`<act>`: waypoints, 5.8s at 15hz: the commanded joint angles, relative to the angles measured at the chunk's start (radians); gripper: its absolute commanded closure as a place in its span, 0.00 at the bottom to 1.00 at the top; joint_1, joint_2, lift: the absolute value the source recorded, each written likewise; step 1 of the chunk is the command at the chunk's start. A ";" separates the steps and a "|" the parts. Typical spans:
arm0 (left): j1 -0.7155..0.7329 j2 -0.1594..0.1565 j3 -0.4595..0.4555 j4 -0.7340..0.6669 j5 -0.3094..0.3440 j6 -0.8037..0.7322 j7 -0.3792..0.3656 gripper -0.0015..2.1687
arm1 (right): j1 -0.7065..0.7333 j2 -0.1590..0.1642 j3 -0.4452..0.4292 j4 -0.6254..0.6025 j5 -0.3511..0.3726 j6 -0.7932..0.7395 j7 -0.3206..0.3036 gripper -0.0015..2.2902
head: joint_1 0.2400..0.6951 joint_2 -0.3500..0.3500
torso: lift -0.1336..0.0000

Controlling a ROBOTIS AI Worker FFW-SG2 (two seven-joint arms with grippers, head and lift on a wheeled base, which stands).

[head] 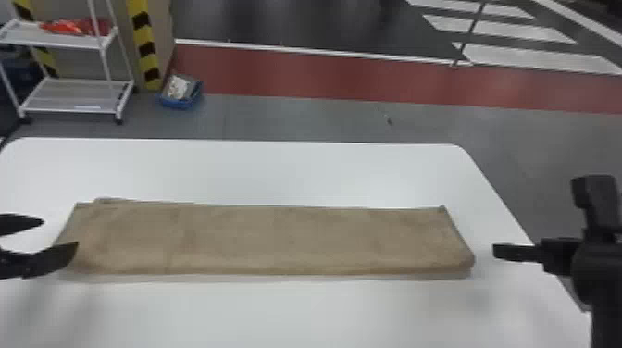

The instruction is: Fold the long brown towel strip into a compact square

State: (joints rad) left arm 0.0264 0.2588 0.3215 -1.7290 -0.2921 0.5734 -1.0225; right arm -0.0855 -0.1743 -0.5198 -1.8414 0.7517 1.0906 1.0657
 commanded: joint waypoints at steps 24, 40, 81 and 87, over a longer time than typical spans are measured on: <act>-0.100 -0.030 -0.033 -0.027 0.074 0.294 0.081 0.80 | 0.012 -0.016 -0.032 0.063 0.001 -0.070 -0.007 0.03 | 1.00 0.18 | 0.07; -0.112 -0.058 0.008 -0.006 0.126 0.168 0.116 0.80 | 0.009 -0.024 -0.043 0.094 0.000 -0.094 -0.012 0.03 | 1.00 0.16 | 0.07; -0.332 -0.089 -0.174 0.235 -0.136 0.309 0.340 0.62 | 0.053 -0.019 -0.069 0.091 -0.002 -0.122 -0.012 0.03 | 1.00 0.19 | 0.07; -0.296 -0.089 -0.142 0.170 -0.114 0.306 0.314 0.48 | 0.046 -0.014 -0.066 0.103 0.005 -0.122 -0.013 0.03 | 1.00 0.19 | 0.07</act>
State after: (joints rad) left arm -0.2806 0.1703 0.1763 -1.5368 -0.4061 0.8800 -0.7082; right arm -0.0375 -0.1899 -0.5876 -1.7412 0.7544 0.9688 1.0523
